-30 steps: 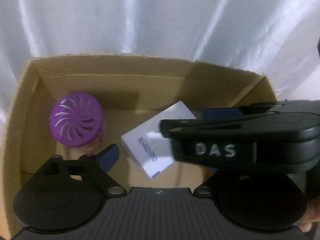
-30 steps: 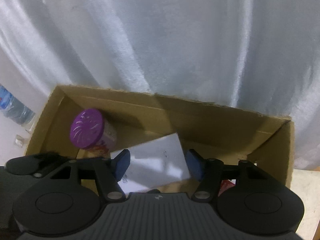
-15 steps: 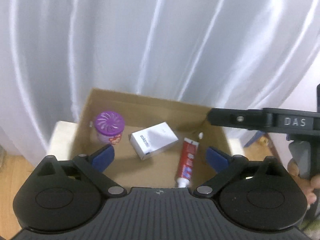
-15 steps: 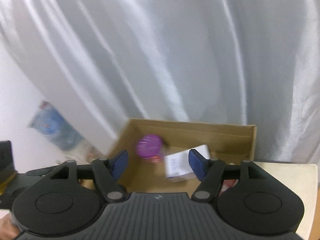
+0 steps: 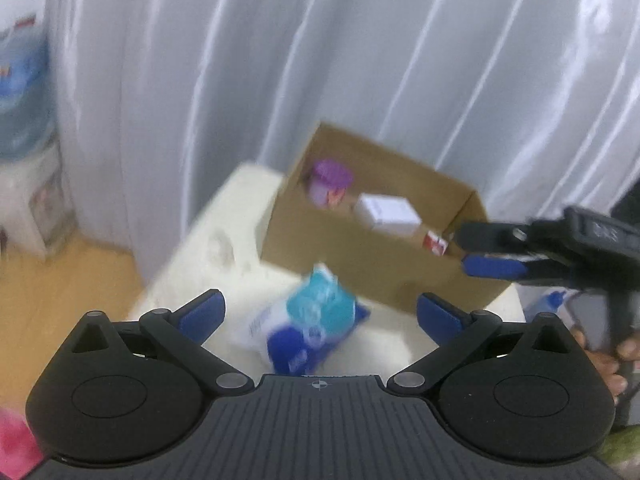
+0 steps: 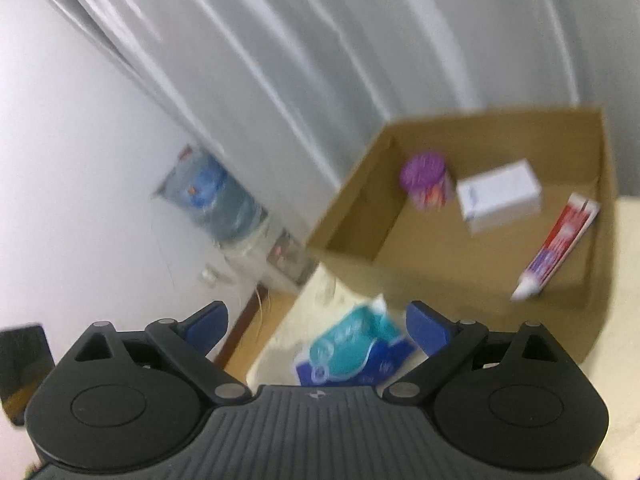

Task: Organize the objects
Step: 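Withdraw the right gripper and move it to the wet wipes pack, then close the right gripper on the blue wet wipes pack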

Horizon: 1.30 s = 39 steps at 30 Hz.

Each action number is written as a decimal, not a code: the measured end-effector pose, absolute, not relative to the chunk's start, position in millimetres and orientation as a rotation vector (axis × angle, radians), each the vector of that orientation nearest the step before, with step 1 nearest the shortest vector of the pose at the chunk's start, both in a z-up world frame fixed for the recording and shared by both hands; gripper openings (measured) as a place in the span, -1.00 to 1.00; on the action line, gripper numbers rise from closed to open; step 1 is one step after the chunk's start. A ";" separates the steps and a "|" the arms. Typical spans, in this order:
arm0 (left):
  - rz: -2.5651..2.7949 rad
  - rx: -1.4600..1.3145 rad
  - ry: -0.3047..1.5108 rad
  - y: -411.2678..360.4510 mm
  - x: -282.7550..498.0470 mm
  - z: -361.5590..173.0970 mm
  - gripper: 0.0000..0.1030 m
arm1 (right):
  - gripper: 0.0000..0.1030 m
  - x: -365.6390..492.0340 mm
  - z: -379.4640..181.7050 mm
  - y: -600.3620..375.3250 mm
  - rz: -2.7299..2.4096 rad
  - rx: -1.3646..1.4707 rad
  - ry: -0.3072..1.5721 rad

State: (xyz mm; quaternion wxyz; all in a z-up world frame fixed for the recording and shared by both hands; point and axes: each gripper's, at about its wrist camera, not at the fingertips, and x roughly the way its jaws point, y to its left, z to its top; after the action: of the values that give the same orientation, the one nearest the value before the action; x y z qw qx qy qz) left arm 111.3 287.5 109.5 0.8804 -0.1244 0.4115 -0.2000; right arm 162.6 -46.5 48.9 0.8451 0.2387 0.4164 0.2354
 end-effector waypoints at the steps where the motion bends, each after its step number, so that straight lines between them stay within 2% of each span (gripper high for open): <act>1: -0.412 -0.263 0.875 285.1 111.8 99.1 0.99 | 0.90 161.6 42.1 -39.8 0.495 0.492 0.895; 15: -0.447 -0.215 1.012 263.4 143.8 22.4 0.97 | 0.90 204.4 -16.2 1.7 0.455 0.350 1.052; 25: -0.472 -0.220 1.060 256.8 151.9 11.2 0.90 | 0.92 225.4 -37.3 15.2 0.502 0.342 1.159; 39: -0.502 -0.197 1.081 248.9 125.1 22.0 0.89 | 0.93 183.9 -26.7 -5.0 0.513 0.431 1.205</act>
State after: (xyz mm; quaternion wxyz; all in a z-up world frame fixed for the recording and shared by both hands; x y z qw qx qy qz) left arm 125.1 248.9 22.0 0.8231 -0.0928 0.5081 -0.2361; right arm 183.9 -5.0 -26.7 0.7718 0.1989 0.5558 0.2366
